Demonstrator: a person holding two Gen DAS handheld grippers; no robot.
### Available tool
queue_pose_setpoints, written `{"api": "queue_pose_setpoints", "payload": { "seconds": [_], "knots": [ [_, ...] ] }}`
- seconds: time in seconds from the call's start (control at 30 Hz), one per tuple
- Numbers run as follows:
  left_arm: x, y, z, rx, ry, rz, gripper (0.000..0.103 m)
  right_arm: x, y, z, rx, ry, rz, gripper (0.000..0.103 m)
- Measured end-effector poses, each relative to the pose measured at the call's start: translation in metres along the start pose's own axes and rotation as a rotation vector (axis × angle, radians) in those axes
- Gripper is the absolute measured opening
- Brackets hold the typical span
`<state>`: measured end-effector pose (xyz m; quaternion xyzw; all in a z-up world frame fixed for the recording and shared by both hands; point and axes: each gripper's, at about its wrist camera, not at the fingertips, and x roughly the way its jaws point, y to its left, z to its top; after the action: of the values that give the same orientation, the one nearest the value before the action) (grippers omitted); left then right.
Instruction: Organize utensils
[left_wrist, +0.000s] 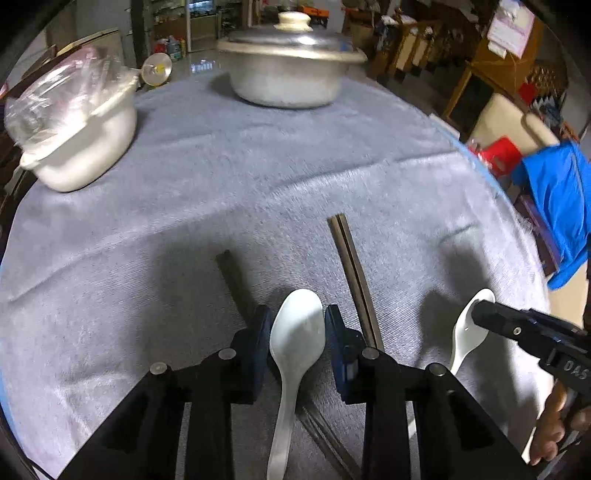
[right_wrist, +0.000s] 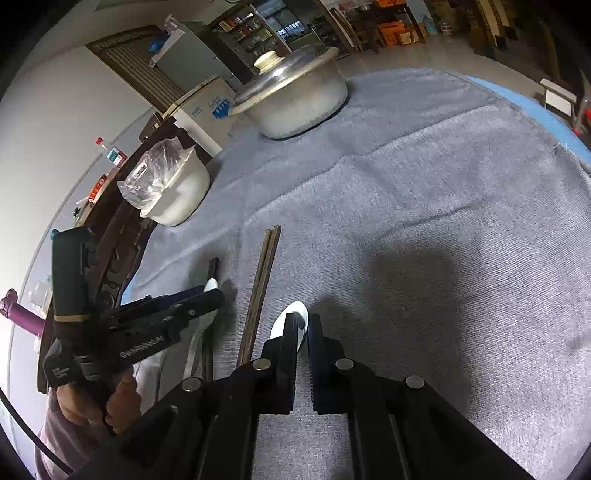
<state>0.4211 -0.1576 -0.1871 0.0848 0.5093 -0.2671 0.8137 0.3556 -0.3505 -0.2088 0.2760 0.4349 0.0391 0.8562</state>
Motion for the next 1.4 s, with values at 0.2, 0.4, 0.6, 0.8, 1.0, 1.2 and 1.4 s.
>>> {"api": "queue_pose_setpoints", "payload": {
  "seconds": [0.2, 0.4, 0.6, 0.8, 1.0, 1.2, 1.4],
  "knots": [
    [-0.036, 0.021, -0.012, -0.125, -0.082, 0.007, 0.031, -0.022, 0.01, -0.006, -0.034, -0.074, -0.048, 0.006],
    [-0.081, 0.046, -0.042, -0.275, -0.185, 0.036, 0.031, -0.044, 0.011, -0.023, -0.038, -0.133, -0.096, 0.006],
    [-0.117, 0.053, -0.079, -0.361, -0.271, 0.016, 0.031, -0.066, 0.009, -0.042, -0.028, -0.186, -0.125, 0.006],
    [-0.154, 0.032, -0.108, -0.375, -0.382, -0.046, 0.031, -0.097, 0.019, -0.061, -0.088, -0.251, -0.17, 0.006],
    [-0.188, 0.011, -0.127, -0.352, -0.482, -0.087, 0.031, -0.129, 0.027, -0.078, -0.142, -0.314, -0.186, 0.006],
    [-0.21, -0.005, -0.138, -0.333, -0.521, -0.11, 0.031, -0.125, 0.003, -0.082, -0.042, -0.188, -0.136, 0.007],
    [-0.224, -0.016, -0.139, -0.313, -0.56, -0.133, 0.031, -0.102, -0.052, -0.095, 0.287, -0.017, 0.018, 0.056]
  ]
}}
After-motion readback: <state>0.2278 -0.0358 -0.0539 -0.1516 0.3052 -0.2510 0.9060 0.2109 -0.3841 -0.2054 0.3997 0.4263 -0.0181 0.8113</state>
